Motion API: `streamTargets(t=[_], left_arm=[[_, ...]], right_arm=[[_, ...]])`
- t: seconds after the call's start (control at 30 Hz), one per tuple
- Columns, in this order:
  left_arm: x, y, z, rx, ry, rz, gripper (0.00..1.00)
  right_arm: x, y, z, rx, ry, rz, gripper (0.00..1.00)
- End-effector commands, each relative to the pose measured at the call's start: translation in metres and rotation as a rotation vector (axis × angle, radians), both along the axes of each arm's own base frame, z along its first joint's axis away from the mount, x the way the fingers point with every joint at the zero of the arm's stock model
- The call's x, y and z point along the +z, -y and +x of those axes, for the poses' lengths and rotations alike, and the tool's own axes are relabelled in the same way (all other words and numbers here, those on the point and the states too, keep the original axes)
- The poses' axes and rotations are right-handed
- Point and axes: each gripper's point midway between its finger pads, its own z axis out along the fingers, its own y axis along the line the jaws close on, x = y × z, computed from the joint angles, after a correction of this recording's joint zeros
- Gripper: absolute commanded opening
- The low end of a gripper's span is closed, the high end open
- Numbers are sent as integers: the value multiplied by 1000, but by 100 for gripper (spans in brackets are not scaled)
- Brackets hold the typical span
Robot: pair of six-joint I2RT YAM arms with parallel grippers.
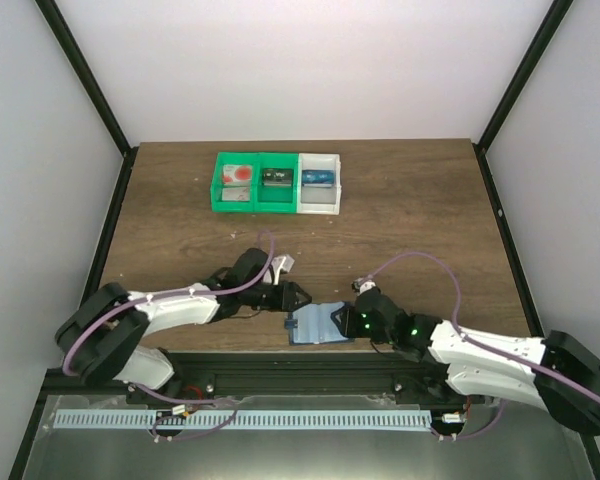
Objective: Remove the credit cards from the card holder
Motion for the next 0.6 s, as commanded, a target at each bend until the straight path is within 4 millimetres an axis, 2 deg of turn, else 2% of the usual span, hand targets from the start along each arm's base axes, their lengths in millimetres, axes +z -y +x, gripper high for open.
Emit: streamTargets(t=[0.0,0.07,0.23,0.3,0.37,0.43,0.57], left_arm=[[32,-9,21,61,135,56,56],[53,-15,28,91,197,59,63],[111,-35,37,179,354,48,79],[136,-45,38,214,417,23,99],[163,-55,36,240,483,-1,100],[185,-67,35,272,531,-1,100],[221,-88,29,322,606,-4,100]], right_arm=[[39,3,14,-27,101,4,29],[57,3,16,-29,131,24,34],[97,8,18,-44,182,48,60],[117,11,18,-46,205,69,69],[143,12,16,-40,233,107,78],[164,16,14,-38,263,129,98],[203,27,14,-59,323,153,100]])
